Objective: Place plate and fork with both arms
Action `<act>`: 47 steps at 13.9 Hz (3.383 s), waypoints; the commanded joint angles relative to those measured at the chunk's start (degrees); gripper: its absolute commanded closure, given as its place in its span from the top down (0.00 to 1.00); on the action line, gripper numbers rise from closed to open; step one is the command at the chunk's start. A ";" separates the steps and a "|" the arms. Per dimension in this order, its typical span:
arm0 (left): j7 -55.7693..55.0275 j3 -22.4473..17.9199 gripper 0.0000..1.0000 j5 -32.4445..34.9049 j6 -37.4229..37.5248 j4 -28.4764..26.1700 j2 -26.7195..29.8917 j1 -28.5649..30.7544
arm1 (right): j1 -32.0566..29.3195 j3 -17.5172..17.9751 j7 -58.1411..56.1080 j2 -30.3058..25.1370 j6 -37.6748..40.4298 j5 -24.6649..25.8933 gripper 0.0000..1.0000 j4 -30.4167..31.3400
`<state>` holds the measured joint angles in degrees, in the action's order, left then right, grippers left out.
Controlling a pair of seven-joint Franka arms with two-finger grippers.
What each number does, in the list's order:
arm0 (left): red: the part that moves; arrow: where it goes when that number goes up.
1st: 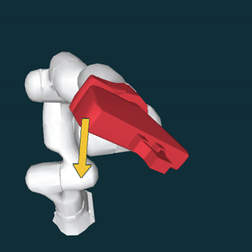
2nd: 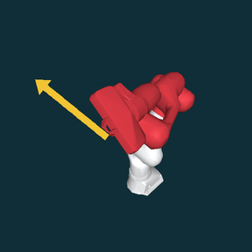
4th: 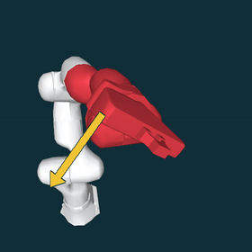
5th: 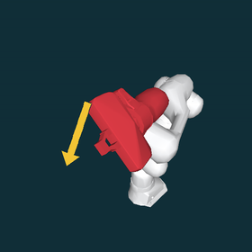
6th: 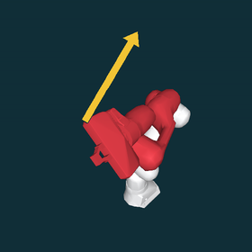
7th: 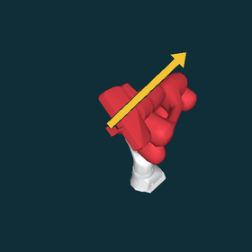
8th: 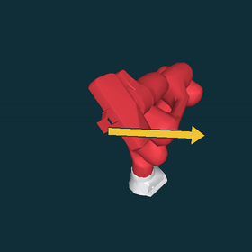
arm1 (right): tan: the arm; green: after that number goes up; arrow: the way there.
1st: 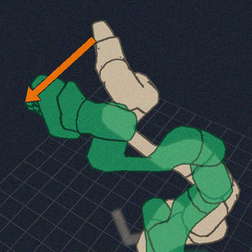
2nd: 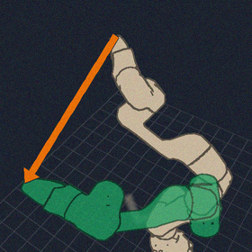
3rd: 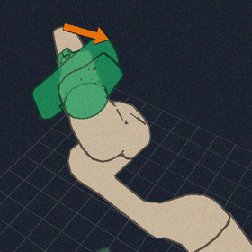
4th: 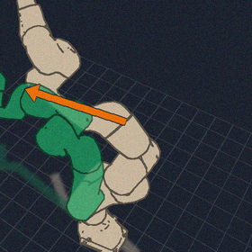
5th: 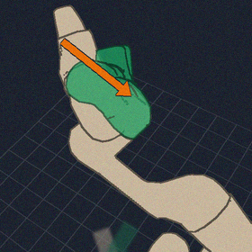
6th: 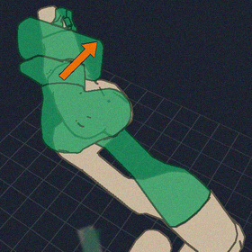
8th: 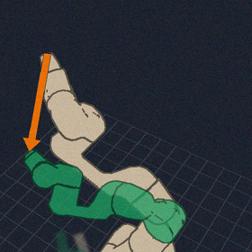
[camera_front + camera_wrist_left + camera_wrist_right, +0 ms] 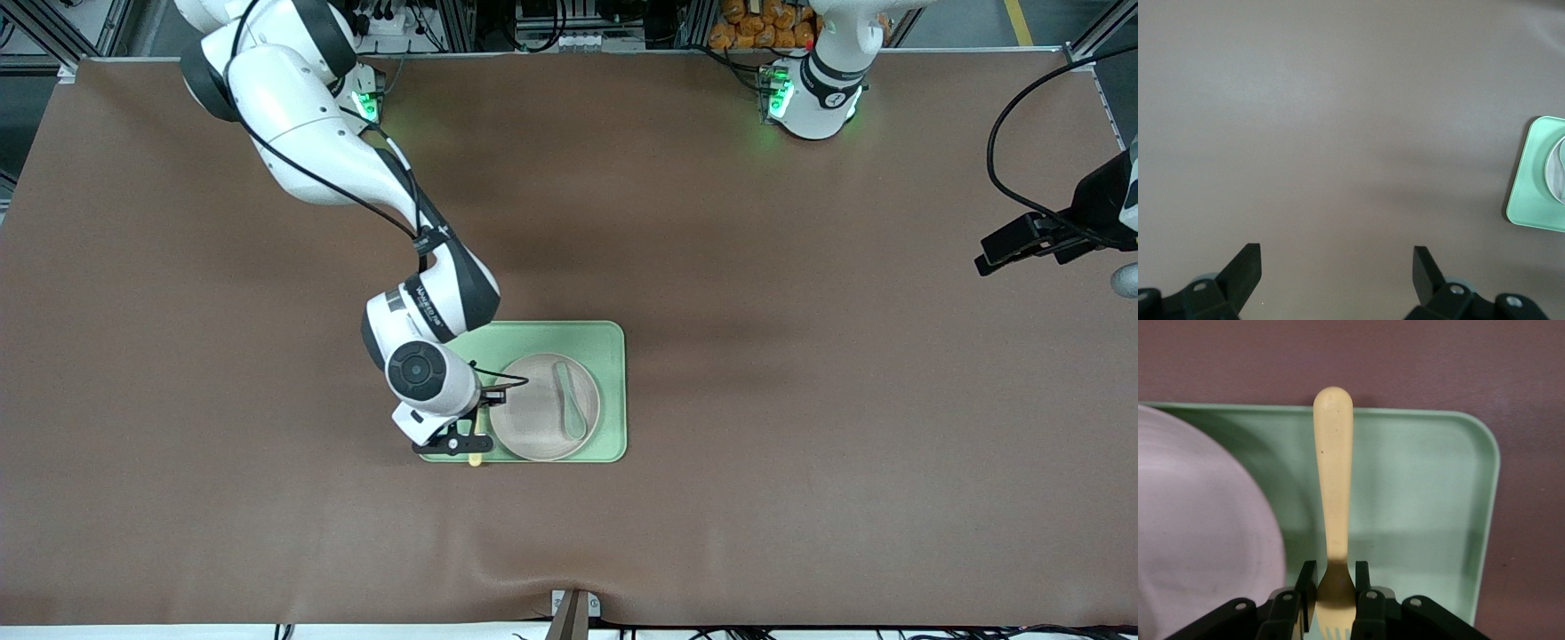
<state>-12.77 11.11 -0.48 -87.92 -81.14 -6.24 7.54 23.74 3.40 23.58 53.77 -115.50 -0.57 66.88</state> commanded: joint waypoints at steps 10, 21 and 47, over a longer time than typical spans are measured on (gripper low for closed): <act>0.81 0.23 1.00 -0.05 -0.41 -0.15 0.26 0.46 | -2.03 3.28 1.21 -5.96 -4.21 -0.48 0.60 13.28; 0.81 0.23 1.00 -0.05 -0.41 -0.33 0.26 0.20 | -12.73 6.78 -3.79 -11.22 4.67 -0.04 1.00 6.60; 0.99 0.32 1.00 0.39 -0.93 0.02 -0.01 0.55 | -23.65 3.11 -14.70 -54.31 26.64 -1.62 1.00 21.37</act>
<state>-12.76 11.18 -0.48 -88.51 -81.38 -6.59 7.59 1.37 7.24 9.81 -0.22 -88.33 -1.31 88.39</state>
